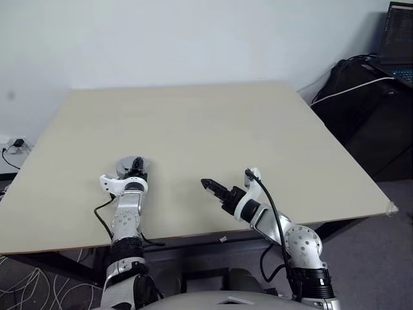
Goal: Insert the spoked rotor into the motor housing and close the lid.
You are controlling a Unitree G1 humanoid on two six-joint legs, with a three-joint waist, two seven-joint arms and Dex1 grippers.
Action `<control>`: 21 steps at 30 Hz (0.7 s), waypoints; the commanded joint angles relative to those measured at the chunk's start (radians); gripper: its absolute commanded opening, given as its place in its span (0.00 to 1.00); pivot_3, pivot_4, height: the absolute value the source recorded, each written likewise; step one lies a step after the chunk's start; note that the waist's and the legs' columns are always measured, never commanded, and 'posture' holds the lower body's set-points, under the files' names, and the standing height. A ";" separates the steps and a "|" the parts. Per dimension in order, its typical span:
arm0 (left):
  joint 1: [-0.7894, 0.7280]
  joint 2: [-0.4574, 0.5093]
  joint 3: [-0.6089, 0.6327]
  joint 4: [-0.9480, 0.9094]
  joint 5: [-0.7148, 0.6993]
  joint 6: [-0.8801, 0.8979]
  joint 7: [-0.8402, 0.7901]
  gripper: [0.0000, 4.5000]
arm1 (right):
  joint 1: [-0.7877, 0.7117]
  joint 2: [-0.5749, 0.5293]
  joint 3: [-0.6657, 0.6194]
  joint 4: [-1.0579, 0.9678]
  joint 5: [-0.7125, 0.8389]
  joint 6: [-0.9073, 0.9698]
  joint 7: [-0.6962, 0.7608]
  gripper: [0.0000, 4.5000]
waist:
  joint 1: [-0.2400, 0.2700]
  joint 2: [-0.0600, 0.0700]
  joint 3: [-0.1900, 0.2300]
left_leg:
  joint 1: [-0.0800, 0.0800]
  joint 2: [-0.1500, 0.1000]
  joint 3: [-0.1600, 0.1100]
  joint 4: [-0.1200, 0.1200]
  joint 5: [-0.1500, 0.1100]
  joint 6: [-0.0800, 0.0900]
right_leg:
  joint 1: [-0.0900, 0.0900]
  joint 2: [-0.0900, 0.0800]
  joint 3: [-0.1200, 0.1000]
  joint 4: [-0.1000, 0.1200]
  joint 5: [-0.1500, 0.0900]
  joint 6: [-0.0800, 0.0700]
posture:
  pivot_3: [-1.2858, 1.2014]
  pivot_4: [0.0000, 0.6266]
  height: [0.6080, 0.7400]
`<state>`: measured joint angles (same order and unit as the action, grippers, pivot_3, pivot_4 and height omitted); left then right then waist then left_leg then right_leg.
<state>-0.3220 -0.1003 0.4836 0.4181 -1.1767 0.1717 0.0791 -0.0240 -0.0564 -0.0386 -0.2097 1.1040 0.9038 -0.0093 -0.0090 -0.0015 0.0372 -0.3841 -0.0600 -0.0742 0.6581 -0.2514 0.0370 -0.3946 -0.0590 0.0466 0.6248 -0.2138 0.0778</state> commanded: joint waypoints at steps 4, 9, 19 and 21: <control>-0.079 -0.014 0.054 0.055 0.066 -0.040 0.030 0.48 | -0.009 0.012 -0.018 -0.042 0.002 0.001 0.002 1.00 | -0.001 -0.001 0.001 | 0.000 0.000 0.000 0.000 0.000 0.000 | 0.000 0.000 0.000 0.000 0.000 0.000 | 0.52 0.00 1.00; -0.079 -0.023 0.081 0.064 0.089 -0.028 0.044 0.64 | -0.008 0.020 -0.020 -0.041 -0.001 0.001 -0.001 1.00 | -0.001 -0.002 0.000 | 0.000 0.000 0.000 0.000 0.000 0.000 | 0.000 0.000 0.000 0.000 0.001 -0.001 | 0.52 0.00 1.00; 0.041 -0.102 0.053 -0.083 0.109 0.027 0.120 0.99 | -0.009 0.029 -0.024 -0.033 -0.002 0.001 -0.007 1.00 | -0.008 -0.003 -0.001 | 0.005 0.001 0.001 -0.001 0.000 0.000 | 0.002 0.000 0.001 0.000 0.000 0.001 | 0.52 0.00 1.00; 0.089 -0.129 0.039 -0.137 0.104 0.050 0.144 0.99 | -0.009 0.030 -0.026 -0.030 -0.004 0.001 -0.008 1.00 | -0.009 -0.003 -0.001 | 0.004 0.001 0.001 -0.002 0.000 0.000 | 0.002 0.000 0.001 0.000 0.000 0.001 | 0.52 0.00 1.00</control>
<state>-0.3222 -0.1198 0.5460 0.3719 -1.0740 0.2120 0.2046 -0.0224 -0.0329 -0.0555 -0.2103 1.0963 0.9050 -0.0214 -0.0177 -0.0048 0.0363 -0.3801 -0.0588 -0.0735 0.6557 -0.2516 0.0366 -0.3932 -0.0590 0.0474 0.6251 -0.2138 0.0781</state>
